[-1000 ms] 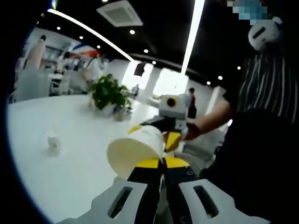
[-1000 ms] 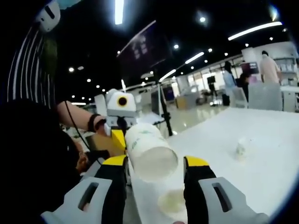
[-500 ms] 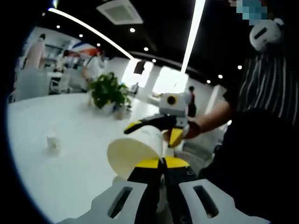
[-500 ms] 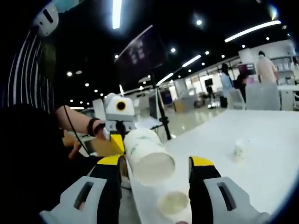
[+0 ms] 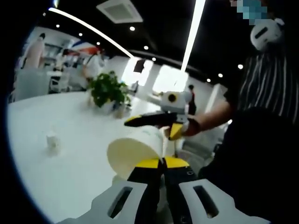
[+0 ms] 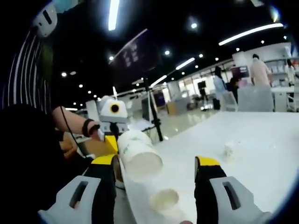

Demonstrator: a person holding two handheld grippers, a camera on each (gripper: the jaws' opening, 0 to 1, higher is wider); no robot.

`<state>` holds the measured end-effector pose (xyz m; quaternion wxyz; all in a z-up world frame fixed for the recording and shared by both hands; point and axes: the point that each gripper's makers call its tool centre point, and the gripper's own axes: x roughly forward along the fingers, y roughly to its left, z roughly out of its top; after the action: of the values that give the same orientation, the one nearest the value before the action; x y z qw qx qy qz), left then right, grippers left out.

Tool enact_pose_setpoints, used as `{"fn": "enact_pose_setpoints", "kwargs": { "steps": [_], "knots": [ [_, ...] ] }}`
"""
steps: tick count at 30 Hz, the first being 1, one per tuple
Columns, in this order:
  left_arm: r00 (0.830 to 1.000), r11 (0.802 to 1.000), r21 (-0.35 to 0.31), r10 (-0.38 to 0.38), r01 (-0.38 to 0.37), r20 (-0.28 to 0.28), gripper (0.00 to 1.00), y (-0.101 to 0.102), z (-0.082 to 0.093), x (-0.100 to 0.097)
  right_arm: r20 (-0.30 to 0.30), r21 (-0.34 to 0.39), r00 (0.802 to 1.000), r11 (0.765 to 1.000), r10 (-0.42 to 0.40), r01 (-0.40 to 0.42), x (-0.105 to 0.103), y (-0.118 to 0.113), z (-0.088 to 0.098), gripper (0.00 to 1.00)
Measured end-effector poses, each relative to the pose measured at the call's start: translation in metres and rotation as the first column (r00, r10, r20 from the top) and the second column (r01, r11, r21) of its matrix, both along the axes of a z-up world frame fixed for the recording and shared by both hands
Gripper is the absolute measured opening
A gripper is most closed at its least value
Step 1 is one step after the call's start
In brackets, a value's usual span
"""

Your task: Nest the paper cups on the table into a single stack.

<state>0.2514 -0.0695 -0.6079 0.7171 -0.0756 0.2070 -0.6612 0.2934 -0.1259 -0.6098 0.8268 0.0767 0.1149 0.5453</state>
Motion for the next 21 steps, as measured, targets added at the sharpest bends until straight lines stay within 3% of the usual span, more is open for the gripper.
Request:
{"fn": "enact_pose_setpoints", "kwargs": {
  "steps": [21],
  "knots": [
    [1.0,1.0,0.026,0.012,-0.012,-0.003,0.0,0.001,-0.008,0.0,0.014,0.018,0.992,0.992,-0.123,0.122,0.019,-0.037,0.008,0.71]
  ]
}}
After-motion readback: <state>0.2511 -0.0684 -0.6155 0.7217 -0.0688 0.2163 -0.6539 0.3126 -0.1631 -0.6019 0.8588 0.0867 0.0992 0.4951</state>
